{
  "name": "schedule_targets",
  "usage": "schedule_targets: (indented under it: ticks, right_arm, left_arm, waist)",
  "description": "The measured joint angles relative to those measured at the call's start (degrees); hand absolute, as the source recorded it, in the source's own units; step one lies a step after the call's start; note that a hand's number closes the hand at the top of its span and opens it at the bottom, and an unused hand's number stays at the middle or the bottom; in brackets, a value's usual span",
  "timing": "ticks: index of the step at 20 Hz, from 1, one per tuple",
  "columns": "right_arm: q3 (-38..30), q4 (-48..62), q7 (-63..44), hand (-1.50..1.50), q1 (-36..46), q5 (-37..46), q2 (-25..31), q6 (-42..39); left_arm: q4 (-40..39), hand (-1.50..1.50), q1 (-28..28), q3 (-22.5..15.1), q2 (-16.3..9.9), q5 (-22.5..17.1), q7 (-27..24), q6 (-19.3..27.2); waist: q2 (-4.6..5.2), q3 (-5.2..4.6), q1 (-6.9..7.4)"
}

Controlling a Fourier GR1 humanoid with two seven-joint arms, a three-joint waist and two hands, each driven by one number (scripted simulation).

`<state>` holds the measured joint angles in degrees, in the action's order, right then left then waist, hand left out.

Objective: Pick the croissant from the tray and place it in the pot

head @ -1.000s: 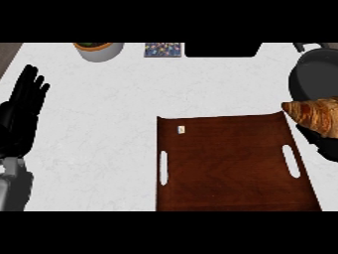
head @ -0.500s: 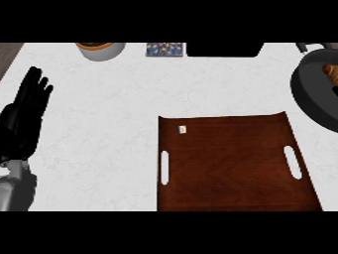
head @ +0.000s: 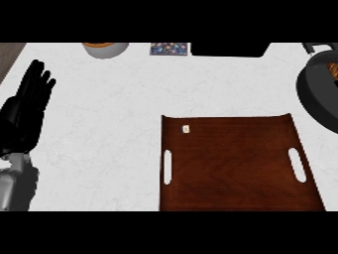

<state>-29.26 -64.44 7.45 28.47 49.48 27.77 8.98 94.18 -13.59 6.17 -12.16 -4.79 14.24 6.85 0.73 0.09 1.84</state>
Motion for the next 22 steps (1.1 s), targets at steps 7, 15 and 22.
schedule_targets:
  ticks: [7, 15, 22]
  right_arm:
    - [-1.43, 24.49, 8.44, 1.50, 8.21, 1.52, 4.37, 8.26]
    - [-5.00, 41.11, 12.62, -1.50, 14.45, -2.49, 6.49, 2.53]
    - [-12.74, 46.31, 22.03, -1.50, 17.11, -12.28, 7.71, -5.99]
  left_arm:
    - [-0.21, 0.00, 0.42, -0.62, 0.96, 0.52, -0.60, 0.10]
    - [-2.03, 0.00, -1.17, -0.31, 1.13, 0.49, -1.46, -0.10]
    - [-1.62, 0.00, -0.69, -0.39, 1.20, 0.43, -1.50, -0.33]
  waist:
    - [0.11, 0.07, 0.38]
    - [0.55, 0.19, 1.09]
    - [0.43, 0.26, 0.85]
